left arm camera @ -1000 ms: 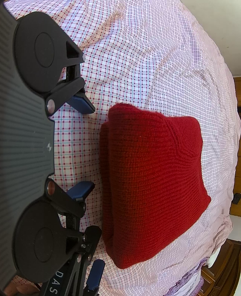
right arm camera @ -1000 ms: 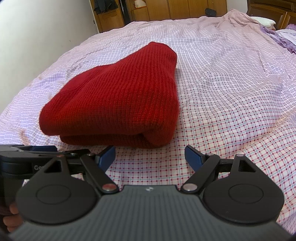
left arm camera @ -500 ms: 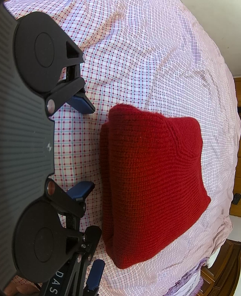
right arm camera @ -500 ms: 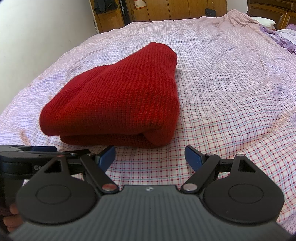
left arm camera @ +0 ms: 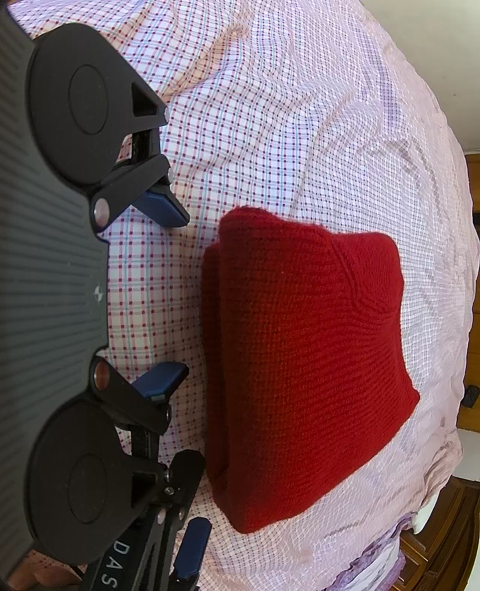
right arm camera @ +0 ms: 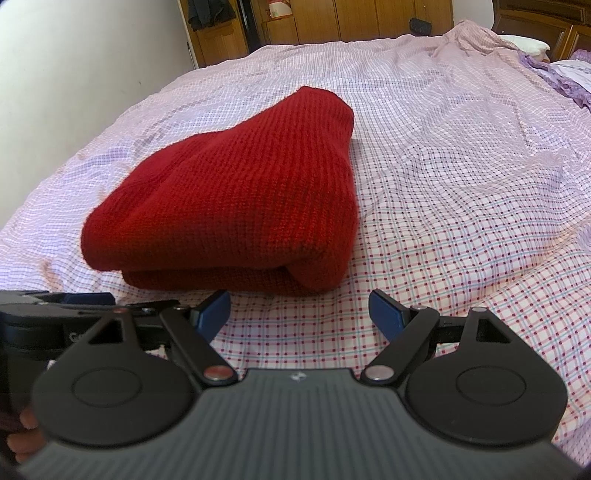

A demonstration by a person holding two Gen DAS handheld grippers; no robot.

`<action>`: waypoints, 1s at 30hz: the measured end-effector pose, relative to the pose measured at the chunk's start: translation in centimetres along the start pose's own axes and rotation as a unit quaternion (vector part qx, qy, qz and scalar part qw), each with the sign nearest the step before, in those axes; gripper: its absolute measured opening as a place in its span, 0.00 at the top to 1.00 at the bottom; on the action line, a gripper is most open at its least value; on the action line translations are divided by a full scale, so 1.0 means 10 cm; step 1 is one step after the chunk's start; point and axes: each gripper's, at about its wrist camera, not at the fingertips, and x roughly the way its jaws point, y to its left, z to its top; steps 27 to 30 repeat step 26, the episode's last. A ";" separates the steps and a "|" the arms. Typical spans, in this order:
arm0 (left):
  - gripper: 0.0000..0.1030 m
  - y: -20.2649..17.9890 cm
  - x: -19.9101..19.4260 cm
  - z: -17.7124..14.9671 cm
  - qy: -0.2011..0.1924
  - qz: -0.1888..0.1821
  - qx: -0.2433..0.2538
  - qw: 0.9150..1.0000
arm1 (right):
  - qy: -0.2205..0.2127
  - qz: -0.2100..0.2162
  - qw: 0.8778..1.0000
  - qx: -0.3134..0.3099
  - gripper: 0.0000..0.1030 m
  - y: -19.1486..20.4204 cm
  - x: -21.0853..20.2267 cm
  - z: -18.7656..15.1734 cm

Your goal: Fold small clothes

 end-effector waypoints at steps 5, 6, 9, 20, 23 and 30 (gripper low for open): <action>0.19 0.00 -0.02 -0.01 -0.001 -0.001 -0.001 1.000 | -0.002 -0.001 1.000 0.000 0.19 0.00 -0.01 0.01; 0.19 -0.01 -0.02 -0.01 -0.001 -0.001 -0.001 1.000 | -0.003 -0.001 1.000 0.000 0.19 0.01 -0.02 0.00; 0.19 0.03 0.01 0.01 -0.001 -0.001 -0.001 1.000 | -0.004 -0.002 1.000 0.000 0.19 0.02 -0.02 -0.01; 0.19 0.09 -0.05 -0.01 0.003 -0.013 -0.008 1.000 | -0.009 -0.006 1.000 -0.001 0.19 0.02 -0.05 0.00; 0.19 0.10 -0.07 -0.01 0.002 -0.016 -0.009 1.000 | -0.012 -0.006 1.000 -0.001 0.19 0.03 -0.06 0.00; 0.19 0.10 -0.10 -0.02 0.001 -0.017 -0.008 1.000 | -0.014 -0.005 1.000 -0.002 0.19 0.03 -0.08 0.00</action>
